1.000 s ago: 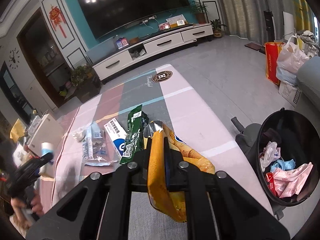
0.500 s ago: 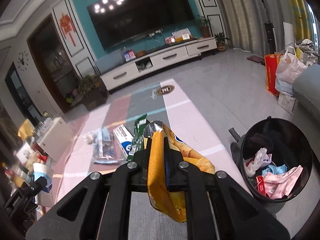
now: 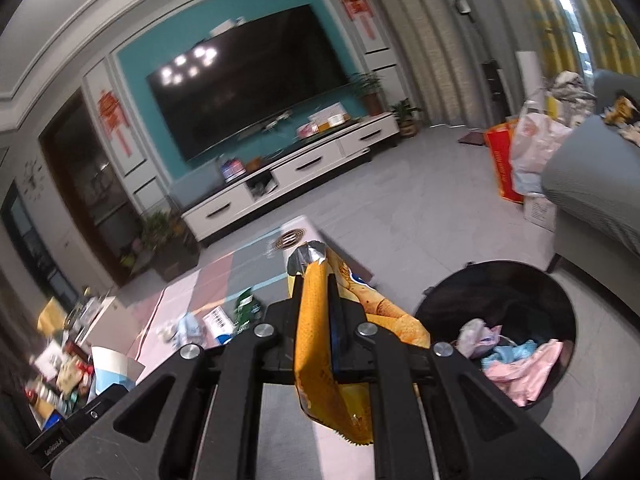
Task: Collect trash
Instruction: 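Carry the yellow chip bag and white paper cup over the black bin with both tools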
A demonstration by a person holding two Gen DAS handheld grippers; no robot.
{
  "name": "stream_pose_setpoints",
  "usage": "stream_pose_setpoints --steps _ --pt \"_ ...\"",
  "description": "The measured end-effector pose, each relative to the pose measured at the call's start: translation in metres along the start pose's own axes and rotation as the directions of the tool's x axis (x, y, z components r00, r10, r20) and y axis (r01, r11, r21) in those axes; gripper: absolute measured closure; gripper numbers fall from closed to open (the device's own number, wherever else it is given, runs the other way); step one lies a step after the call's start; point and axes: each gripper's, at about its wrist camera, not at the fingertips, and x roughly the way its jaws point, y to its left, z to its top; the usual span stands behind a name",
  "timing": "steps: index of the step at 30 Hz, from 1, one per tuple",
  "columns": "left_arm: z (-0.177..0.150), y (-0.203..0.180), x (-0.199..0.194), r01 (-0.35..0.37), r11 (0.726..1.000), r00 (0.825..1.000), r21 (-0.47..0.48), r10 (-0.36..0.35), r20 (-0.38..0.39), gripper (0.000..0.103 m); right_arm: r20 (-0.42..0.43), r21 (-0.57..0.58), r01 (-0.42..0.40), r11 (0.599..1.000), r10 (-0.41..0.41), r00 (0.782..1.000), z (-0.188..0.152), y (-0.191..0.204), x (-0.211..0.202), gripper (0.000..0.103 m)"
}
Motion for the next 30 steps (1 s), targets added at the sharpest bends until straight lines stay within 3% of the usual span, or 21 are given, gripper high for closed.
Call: stream_pose_setpoints --steps 8,14,20,24,30 --pt "-0.008 -0.067 0.035 0.092 0.988 0.995 0.122 -0.085 -0.059 0.022 0.043 0.1 0.079 0.992 -0.083 0.996 0.005 -0.047 -0.013 0.092" --pt "-0.023 -0.116 0.067 0.187 0.964 0.976 0.188 -0.162 -0.143 0.022 0.041 0.21 0.154 0.965 -0.166 0.985 0.003 -0.091 -0.02 0.092" --pt "-0.039 -0.154 0.104 0.278 0.934 0.944 0.225 -0.223 -0.244 0.022 0.01 0.374 0.2 0.905 -0.22 0.975 -0.009 -0.138 -0.021 0.092" --pt "-0.049 -0.163 0.131 0.34 0.922 0.907 0.183 -0.27 -0.323 0.022 -0.027 0.439 0.253 0.862 -0.269 0.963 -0.016 -0.161 -0.016 0.091" --pt "-0.067 -0.171 0.169 0.354 0.922 0.877 0.156 -0.27 -0.398 0.022 -0.088 0.489 0.27 0.829 -0.261 0.961 -0.025 -0.181 0.001 0.091"
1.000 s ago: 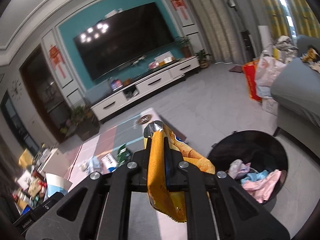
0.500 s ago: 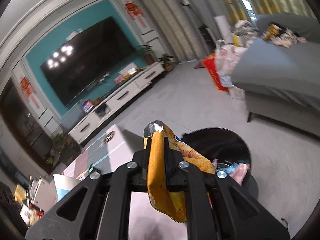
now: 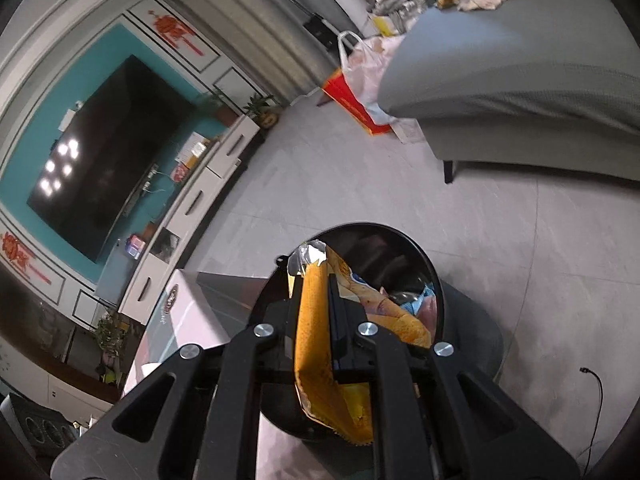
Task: Collect trash
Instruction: 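Carry the yellow chip bag and white paper cup over the black bin with both tools, then open both tools to drop the chip bag and paper cup into the bin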
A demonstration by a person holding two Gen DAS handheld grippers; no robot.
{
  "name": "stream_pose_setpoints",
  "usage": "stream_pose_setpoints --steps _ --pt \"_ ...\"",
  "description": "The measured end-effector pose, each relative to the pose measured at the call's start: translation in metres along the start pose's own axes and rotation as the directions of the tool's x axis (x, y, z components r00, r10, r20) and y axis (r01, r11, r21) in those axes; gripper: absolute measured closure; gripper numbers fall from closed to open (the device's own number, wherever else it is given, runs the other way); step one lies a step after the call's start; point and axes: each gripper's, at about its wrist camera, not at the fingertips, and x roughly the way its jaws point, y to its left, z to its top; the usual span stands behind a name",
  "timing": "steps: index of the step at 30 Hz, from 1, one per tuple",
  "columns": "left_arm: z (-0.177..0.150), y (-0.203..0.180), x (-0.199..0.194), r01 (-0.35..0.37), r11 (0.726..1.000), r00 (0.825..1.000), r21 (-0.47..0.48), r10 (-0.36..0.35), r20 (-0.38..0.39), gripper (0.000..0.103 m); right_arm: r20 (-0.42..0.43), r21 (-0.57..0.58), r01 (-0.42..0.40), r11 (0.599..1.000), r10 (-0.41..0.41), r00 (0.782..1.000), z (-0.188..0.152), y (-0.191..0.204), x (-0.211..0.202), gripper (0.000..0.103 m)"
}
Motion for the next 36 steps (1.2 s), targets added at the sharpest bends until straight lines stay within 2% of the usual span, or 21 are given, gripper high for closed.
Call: stream_pose_setpoints --steps 5,12,15,16,18,19,20,26,32,36 --pt "0.003 0.005 0.024 -0.003 1.0 0.999 -0.011 0.003 -0.044 0.022 -0.032 0.008 0.037 0.999 -0.037 0.999 -0.001 -0.005 0.012 0.091" --pt "0.006 0.013 0.053 0.006 1.0 0.995 -0.027 -0.009 -0.098 0.022 -0.072 0.007 0.017 1.0 -0.016 0.997 -0.004 -0.003 0.024 0.09" --pt "0.008 0.014 0.06 0.003 1.0 0.993 -0.029 -0.007 -0.121 0.021 -0.071 -0.012 0.02 1.0 -0.021 0.997 -0.005 0.0 0.026 0.086" --pt "0.008 0.013 0.061 0.002 1.0 0.992 -0.031 -0.006 -0.123 0.021 -0.07 -0.009 0.013 1.0 -0.014 0.997 -0.006 -0.002 0.026 0.083" --pt "0.009 0.012 0.061 0.001 0.999 0.993 -0.038 -0.005 -0.116 0.017 -0.074 -0.002 0.0 1.0 0.0 0.997 -0.005 -0.003 0.027 0.071" --pt "0.009 0.013 0.061 0.004 0.999 0.994 -0.043 -0.009 -0.113 0.014 -0.069 0.011 -0.015 1.0 0.016 0.997 -0.005 -0.004 0.026 0.059" --pt "0.009 0.014 0.06 0.005 0.999 0.994 -0.051 -0.011 -0.111 0.008 -0.063 0.02 -0.026 0.999 0.027 0.998 -0.004 -0.005 0.024 0.05" --pt "0.013 0.026 0.039 -0.001 0.997 0.997 -0.08 -0.005 -0.071 0.005 -0.021 -0.017 -0.055 0.998 0.054 0.998 -0.004 0.006 0.015 0.036" --pt "0.022 0.053 -0.001 -0.017 0.989 1.0 -0.145 0.018 0.005 0.004 -0.001 -0.083 -0.028 0.996 0.028 1.0 -0.006 0.022 0.009 0.032" --pt "0.024 0.077 -0.037 -0.06 0.982 0.996 -0.177 0.071 0.056 0.003 0.024 -0.082 -0.029 0.996 0.031 0.999 -0.004 0.025 -0.005 0.032"
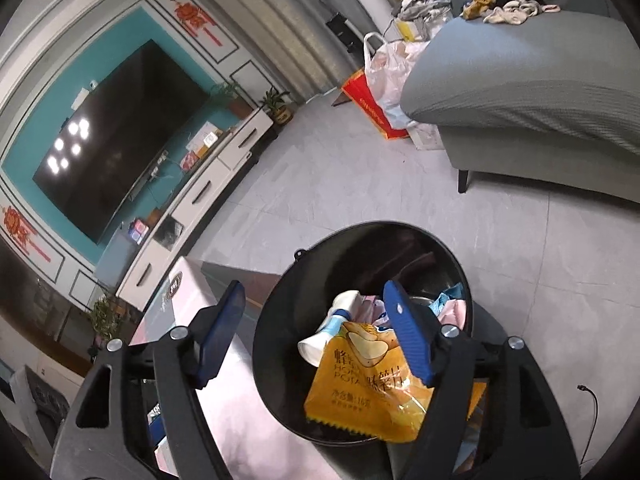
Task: Collect trash
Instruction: 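Open both tools to drop the chip bag and paper cup into the bin, then move both open tools back over the trash on the table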
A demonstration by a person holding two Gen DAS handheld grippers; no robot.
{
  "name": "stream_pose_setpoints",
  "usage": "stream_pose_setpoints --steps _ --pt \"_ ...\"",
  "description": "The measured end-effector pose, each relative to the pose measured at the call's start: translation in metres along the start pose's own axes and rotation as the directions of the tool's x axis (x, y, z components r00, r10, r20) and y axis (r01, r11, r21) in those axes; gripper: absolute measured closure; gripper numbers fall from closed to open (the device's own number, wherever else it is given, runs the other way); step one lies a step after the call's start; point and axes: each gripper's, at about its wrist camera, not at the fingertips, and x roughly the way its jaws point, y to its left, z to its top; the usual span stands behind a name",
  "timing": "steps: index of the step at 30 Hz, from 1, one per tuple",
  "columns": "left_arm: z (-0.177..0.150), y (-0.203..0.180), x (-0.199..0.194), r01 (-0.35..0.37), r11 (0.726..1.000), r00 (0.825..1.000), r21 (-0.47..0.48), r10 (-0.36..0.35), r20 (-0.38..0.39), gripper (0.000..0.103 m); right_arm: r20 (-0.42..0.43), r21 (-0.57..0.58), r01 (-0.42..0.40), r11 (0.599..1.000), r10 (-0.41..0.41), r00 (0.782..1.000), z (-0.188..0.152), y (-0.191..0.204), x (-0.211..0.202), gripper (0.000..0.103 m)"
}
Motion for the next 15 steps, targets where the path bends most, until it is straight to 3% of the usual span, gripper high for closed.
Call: stream_pose_setpoints --steps 2,5,9,10,15 --pt "0.003 0.013 -0.015 -0.026 1.0 0.999 0.001 0.026 0.02 0.003 0.01 0.004 -0.023 1.0 0.023 1.0 0.0 0.002 -0.004 0.032" --pt "0.008 0.041 -0.047 -0.119 0.993 0.99 -0.012 0.119 0.078 0.003 -0.005 -0.013 -0.051 0.999 0.05 0.999 -0.001 0.01 -0.004 0.032" --pt "0.017 0.09 -0.094 -0.257 0.962 0.951 -0.088 0.268 0.151 0.003 -0.008 -0.073 -0.055 0.996 0.055 0.998 -0.006 0.033 -0.003 0.032" --pt "0.02 0.106 -0.107 -0.297 0.948 0.935 -0.117 0.314 0.164 0.003 -0.011 -0.09 -0.061 0.994 0.061 0.998 -0.008 0.038 -0.004 0.032" --pt "0.029 0.166 -0.153 -0.391 0.888 0.875 -0.24 0.44 0.202 0.003 -0.047 -0.214 -0.123 0.969 0.115 0.992 -0.026 0.086 0.002 0.032"
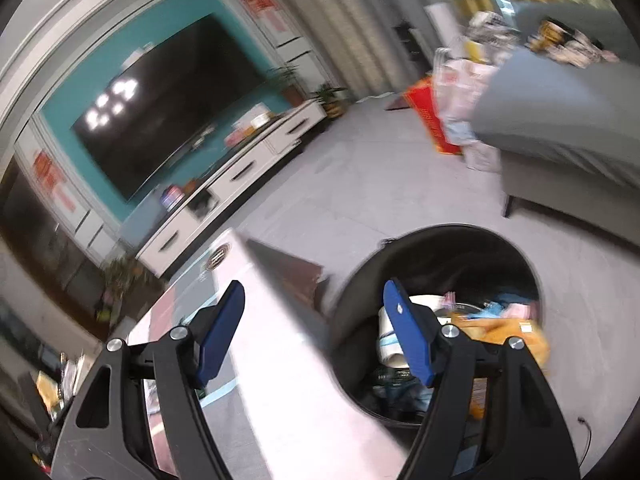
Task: Collect trash
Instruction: 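Move both open tools back over the trash on the table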
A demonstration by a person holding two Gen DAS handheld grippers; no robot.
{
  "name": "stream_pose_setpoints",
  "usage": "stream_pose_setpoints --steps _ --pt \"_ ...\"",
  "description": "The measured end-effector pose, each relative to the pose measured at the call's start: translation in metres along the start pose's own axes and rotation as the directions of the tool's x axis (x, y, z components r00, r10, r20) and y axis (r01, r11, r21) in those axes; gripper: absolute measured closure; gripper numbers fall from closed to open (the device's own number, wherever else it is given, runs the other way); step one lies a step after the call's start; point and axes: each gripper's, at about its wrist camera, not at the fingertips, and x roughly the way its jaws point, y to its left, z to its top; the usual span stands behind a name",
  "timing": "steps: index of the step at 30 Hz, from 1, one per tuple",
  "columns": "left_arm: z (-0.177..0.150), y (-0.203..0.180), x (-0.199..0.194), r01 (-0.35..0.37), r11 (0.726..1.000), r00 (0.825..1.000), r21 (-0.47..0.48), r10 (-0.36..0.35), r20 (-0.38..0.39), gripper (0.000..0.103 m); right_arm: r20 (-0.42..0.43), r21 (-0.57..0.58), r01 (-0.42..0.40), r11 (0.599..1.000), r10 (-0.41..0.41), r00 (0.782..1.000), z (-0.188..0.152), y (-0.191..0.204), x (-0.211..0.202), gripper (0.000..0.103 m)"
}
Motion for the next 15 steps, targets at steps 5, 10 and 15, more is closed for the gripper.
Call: stream_pose_setpoints --steps 5,10,15 --pt "0.004 0.043 0.015 -0.004 1.0 1.0 -0.029 0.003 -0.026 0.003 -0.094 -0.155 -0.095 0.983 0.081 0.992 -0.022 0.066 0.033 0.032" --pt "0.0 0.05 0.051 0.002 1.0 0.996 -0.017 -0.003 -0.086 0.005 -0.263 -0.286 -0.188 0.94 0.112 0.958 -0.048 0.131 0.087 0.041" --pt "0.013 0.057 0.081 -0.005 0.999 0.996 -0.045 0.001 -0.091 0.006 -0.359 -0.41 -0.244 0.879 0.09 0.929 -0.068 0.188 0.139 0.052"
